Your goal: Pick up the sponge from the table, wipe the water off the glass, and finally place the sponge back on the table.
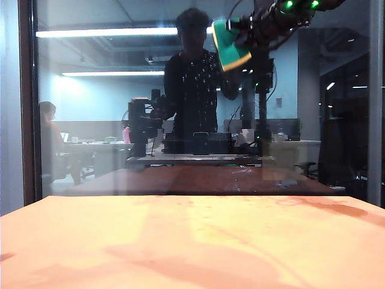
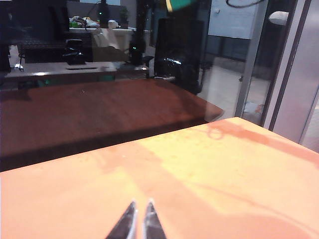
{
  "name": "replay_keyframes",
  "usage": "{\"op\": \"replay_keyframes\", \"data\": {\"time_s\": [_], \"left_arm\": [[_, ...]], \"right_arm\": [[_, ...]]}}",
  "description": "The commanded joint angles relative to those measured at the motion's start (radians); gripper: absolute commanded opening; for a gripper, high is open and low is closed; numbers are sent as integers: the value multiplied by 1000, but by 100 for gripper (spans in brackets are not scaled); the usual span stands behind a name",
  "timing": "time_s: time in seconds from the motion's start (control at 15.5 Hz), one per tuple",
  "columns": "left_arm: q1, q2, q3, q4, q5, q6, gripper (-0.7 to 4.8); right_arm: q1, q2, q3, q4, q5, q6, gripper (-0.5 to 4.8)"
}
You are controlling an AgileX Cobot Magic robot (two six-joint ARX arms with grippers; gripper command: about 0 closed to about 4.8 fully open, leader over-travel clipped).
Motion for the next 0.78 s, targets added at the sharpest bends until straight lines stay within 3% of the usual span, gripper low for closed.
{"op": "replay_keyframes", "data": {"time_s": [0.06,0.45,0.78], "left_arm": [[0,1,3,13,0,4,25],[0,1,3,13,0,4,25],[0,1,3,13,0,4,25]], "right_arm": [[-3,21,-2,-101,18,-40,-7],[-2,109,-2,-272,40,-111,-7],[0,50,1,-186,47,-110,-7]]}}
